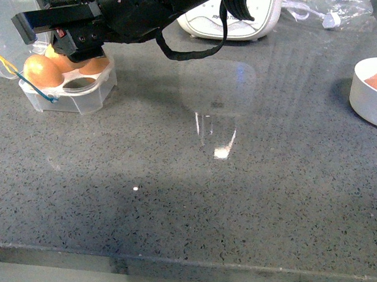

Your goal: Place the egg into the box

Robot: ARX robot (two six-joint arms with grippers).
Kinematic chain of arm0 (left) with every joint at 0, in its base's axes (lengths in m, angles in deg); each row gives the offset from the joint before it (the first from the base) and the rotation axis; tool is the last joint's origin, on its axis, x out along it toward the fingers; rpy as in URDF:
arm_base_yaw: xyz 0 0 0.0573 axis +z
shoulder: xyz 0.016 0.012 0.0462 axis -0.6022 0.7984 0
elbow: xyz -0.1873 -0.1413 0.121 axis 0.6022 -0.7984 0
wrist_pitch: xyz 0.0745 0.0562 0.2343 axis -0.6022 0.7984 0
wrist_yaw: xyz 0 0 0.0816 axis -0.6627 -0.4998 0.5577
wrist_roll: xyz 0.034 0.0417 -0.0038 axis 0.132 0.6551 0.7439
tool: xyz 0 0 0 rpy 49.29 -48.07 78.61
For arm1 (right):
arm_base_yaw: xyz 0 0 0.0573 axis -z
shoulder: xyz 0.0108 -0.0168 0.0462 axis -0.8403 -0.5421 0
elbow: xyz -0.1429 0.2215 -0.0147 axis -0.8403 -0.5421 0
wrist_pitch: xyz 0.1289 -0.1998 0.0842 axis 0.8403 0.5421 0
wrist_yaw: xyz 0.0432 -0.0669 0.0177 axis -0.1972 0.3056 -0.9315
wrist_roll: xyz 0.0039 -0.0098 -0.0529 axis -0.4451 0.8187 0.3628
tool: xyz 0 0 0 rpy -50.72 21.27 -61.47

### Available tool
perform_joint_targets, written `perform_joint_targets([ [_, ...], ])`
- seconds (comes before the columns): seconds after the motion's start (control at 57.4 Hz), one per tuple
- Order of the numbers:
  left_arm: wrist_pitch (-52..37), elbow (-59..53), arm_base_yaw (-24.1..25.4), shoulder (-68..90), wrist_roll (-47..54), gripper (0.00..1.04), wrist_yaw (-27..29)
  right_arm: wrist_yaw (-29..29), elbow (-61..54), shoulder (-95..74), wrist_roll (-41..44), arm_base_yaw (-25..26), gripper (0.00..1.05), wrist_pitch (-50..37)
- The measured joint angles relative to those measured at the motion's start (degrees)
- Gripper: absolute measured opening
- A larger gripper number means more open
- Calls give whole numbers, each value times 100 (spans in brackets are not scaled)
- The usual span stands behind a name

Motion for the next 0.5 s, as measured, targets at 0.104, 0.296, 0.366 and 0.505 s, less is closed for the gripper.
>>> perform_joint_targets([
  [0.104, 0, 0, 0, 0, 0, 98, 0, 0, 22, -63, -2, -9, 42, -2],
  [0.296, 0, 0, 0, 0, 0, 98, 0, 0, 33, -101, -4, -42, 50, 11],
  [0.366, 0, 0, 0, 0, 0, 98, 0, -9, 37, -101, -4, -52, 61, 13],
  [0.505, 0, 0, 0, 0, 0, 98, 0, -4, 44, -101, 7, -72, 82, 59],
])
